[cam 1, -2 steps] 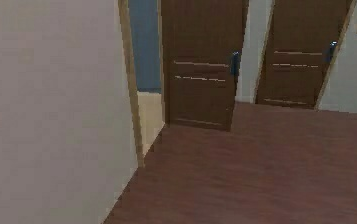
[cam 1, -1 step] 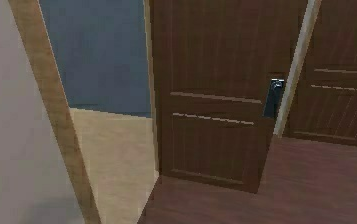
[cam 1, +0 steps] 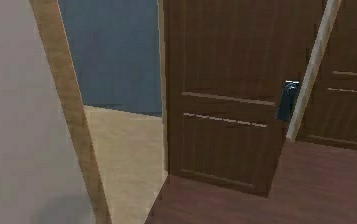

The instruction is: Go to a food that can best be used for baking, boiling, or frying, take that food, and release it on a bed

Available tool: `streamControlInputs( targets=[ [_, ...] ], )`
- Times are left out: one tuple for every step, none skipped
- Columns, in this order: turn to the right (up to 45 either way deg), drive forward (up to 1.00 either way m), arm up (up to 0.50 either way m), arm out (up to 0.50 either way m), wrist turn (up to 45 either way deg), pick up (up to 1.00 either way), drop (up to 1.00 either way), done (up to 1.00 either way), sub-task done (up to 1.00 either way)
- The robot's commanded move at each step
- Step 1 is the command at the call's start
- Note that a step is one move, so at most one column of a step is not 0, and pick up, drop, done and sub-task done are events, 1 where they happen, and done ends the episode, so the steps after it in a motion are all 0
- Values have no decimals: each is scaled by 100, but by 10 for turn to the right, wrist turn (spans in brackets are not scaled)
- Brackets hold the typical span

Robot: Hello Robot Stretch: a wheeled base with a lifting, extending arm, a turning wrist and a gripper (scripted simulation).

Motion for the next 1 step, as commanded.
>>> streamControlInputs(
  targets=[
    [0,90,0,0,0,0,0,0,0]
  ],
)
